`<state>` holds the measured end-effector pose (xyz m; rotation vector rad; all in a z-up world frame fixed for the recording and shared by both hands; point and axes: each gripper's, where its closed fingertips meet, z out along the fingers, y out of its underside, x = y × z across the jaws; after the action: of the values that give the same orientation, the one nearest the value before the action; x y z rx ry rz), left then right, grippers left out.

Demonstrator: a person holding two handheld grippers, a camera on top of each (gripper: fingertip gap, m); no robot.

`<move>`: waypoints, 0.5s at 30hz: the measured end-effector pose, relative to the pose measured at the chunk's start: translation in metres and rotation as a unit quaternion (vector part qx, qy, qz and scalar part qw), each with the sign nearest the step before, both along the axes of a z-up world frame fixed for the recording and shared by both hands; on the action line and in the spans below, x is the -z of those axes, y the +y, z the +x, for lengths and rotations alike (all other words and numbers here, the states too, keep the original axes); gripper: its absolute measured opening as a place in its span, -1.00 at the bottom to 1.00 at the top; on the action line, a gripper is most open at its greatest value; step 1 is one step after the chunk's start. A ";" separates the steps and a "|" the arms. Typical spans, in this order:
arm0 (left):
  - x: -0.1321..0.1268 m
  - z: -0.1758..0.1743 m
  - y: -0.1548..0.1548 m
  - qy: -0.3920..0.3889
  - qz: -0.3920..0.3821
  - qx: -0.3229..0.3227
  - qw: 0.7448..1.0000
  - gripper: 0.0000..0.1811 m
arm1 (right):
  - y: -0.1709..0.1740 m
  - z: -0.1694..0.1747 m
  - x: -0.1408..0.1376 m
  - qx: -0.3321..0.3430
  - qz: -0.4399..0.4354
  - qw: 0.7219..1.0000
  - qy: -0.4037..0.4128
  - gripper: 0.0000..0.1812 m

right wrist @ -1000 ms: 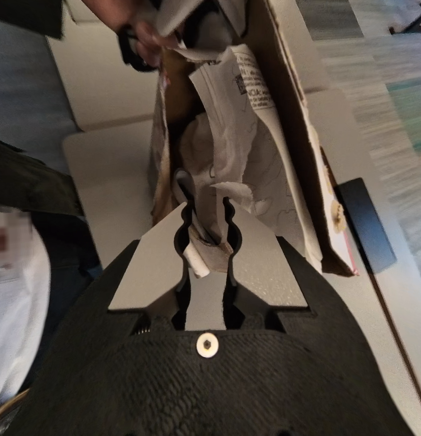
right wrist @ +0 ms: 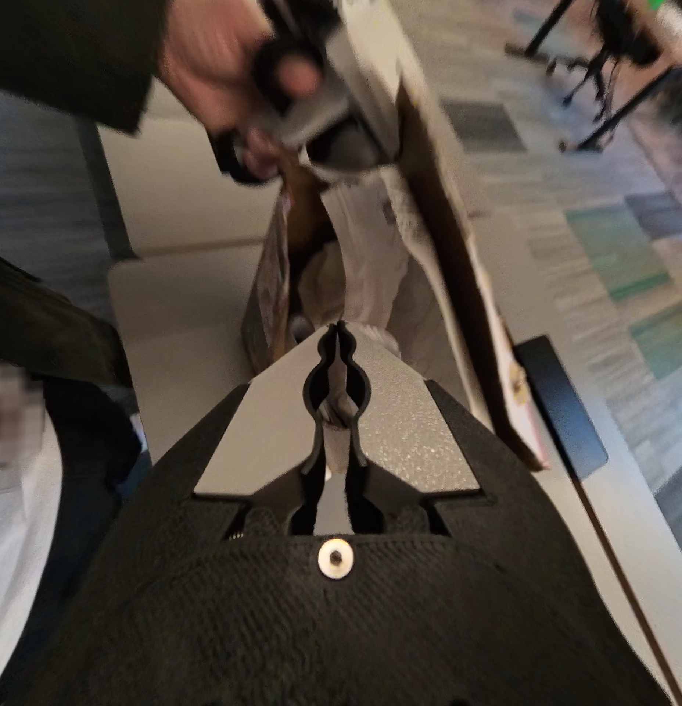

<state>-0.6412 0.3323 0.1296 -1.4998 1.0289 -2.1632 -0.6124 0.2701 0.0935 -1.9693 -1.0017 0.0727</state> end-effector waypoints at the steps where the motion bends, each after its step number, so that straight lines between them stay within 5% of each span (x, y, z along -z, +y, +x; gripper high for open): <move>1: 0.000 0.000 0.000 0.000 -0.001 0.000 1.000 -0.70 | -0.003 -0.006 -0.017 -0.015 0.029 0.999 0.017 -0.97; 5: 0.000 -0.001 0.000 -0.003 0.000 -0.002 1.000 -0.70 | 0.004 -0.014 -0.071 -0.020 0.150 0.988 0.040 -0.91; 10: 0.000 0.000 0.000 -0.001 -0.006 0.002 1.000 -0.70 | 0.025 -0.015 -0.050 0.004 0.145 0.989 0.005 -0.70; 15: -0.001 -0.001 -0.001 0.000 -0.008 0.004 1.000 -0.70 | 0.035 -0.011 -0.041 -0.002 0.215 0.969 -0.123 -0.77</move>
<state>-0.6420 0.3313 0.1301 -1.5040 1.0225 -2.1824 -0.6230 0.3054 0.1343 -1.6006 -1.0752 -0.3669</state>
